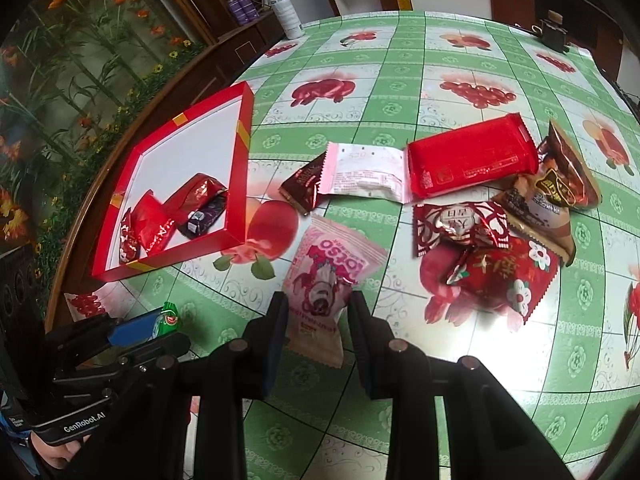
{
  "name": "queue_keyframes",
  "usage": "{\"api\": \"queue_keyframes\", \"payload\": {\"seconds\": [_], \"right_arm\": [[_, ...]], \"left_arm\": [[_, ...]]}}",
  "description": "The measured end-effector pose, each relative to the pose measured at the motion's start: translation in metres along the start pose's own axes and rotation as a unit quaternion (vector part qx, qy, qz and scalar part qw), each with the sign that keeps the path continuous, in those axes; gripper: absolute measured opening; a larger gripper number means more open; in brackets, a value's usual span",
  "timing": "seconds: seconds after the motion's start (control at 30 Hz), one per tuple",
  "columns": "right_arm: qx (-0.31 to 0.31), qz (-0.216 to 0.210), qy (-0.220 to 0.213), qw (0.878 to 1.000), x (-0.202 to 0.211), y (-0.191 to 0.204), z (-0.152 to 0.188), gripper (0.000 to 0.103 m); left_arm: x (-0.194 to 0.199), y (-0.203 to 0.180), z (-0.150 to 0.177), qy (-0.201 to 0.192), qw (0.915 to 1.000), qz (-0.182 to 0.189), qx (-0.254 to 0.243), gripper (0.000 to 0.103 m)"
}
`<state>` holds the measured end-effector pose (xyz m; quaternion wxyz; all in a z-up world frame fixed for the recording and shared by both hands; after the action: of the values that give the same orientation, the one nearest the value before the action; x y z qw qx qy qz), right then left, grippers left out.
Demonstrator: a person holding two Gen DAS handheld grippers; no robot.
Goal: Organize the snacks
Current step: 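Grasp the green packet with the left tool while the right grasps the pink packet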
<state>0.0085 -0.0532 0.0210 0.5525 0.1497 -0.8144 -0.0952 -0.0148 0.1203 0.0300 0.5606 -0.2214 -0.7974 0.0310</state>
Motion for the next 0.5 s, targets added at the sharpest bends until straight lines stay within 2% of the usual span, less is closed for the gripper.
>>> {"api": "queue_keyframes", "payload": {"seconds": [0.5], "right_arm": [[0.022, -0.005, -0.015, 1.000, 0.013, 0.016, -0.011, 0.033]], "left_arm": [[0.027, 0.007, -0.016, -0.033, 0.9995, -0.001, 0.004, 0.032]]}}
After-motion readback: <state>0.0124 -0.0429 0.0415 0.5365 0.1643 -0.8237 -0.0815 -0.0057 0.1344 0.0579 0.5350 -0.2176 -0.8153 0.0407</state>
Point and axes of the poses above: each gripper's, at about its wrist camera, not at the fingertips, and x roughly against the way its jaws point, y to its left, z to its underside, the point moved 2 cm from there along -x, roughly the way its jaws point, and after that the axes turned 6 degrees about y, right-handed, at the moved point
